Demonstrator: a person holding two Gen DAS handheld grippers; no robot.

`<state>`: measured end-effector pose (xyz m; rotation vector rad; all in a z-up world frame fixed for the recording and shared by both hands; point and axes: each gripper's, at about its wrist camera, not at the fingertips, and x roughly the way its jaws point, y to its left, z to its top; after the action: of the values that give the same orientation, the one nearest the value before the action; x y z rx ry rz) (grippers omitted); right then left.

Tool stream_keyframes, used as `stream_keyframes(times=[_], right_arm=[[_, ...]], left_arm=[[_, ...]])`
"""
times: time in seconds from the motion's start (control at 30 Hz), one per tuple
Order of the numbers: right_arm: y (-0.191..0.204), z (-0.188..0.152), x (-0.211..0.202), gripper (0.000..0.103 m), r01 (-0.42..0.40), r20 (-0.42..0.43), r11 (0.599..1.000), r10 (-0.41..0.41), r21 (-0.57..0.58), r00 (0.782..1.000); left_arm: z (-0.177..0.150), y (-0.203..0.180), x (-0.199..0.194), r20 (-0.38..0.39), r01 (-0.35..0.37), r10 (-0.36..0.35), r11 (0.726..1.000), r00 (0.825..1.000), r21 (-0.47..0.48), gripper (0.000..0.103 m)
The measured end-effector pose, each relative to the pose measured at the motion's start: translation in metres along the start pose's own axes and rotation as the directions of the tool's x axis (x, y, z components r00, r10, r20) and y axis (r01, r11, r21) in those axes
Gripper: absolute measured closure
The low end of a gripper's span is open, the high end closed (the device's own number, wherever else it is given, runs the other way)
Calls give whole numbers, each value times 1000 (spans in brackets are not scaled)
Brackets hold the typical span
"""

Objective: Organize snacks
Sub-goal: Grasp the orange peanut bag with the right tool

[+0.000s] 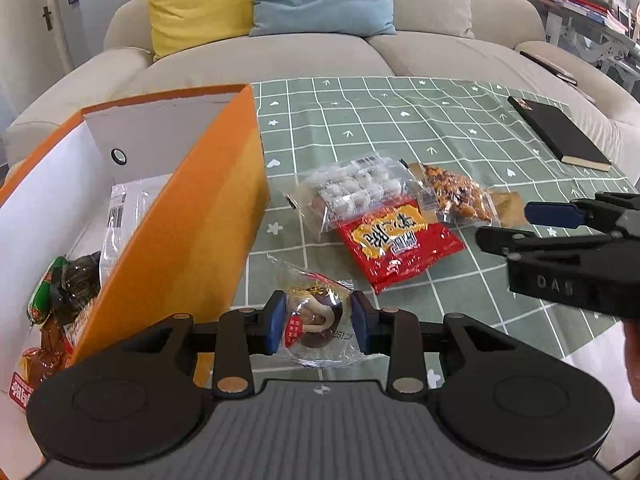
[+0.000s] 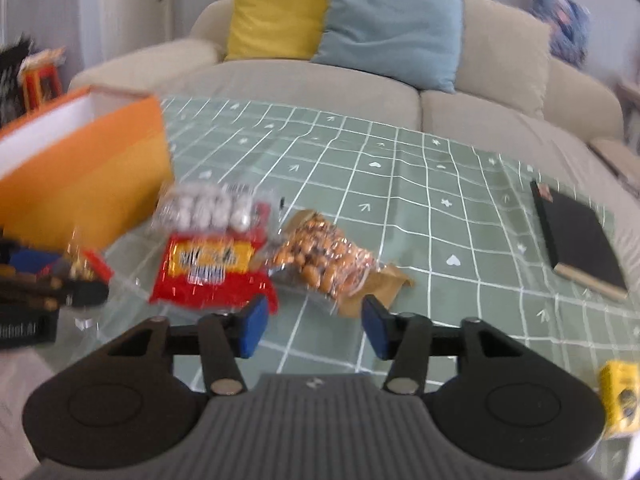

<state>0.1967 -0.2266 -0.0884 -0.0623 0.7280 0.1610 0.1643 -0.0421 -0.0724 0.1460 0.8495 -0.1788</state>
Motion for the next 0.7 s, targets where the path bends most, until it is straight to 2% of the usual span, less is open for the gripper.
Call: stream_keyframes(times=[0.03,0.17,0.3,0.37,0.57,0.7], right_arm=[[-3,3,3,29,1,-4,999,-1,38,1000],[-15,15,17,7,-14,-5,982,15,186,1000],[-21,26,32,7,10,-23,961,-4,275,1000],[-22,31,43,7,48,-44,959,-37,281,998],[-22,37,69,6,81,-89,957,-58,280,994],[-24,39,80,4,60,-102,954,-31,295,994]], left_arm=[[1,0,1,0,0,0,1000,1000,-1,65],[5,1,7,-5,3,-3,1000,1000,-7,64],[6,2,11,-10,4,-4,1000,1000,-3,65],[7,2,14,-14,1,-1,1000,1000,-2,64],[12,4,18,-36,3,-4,1000,999,-19,64],[14,5,19,-51,3,-5,999,999,-39,64]])
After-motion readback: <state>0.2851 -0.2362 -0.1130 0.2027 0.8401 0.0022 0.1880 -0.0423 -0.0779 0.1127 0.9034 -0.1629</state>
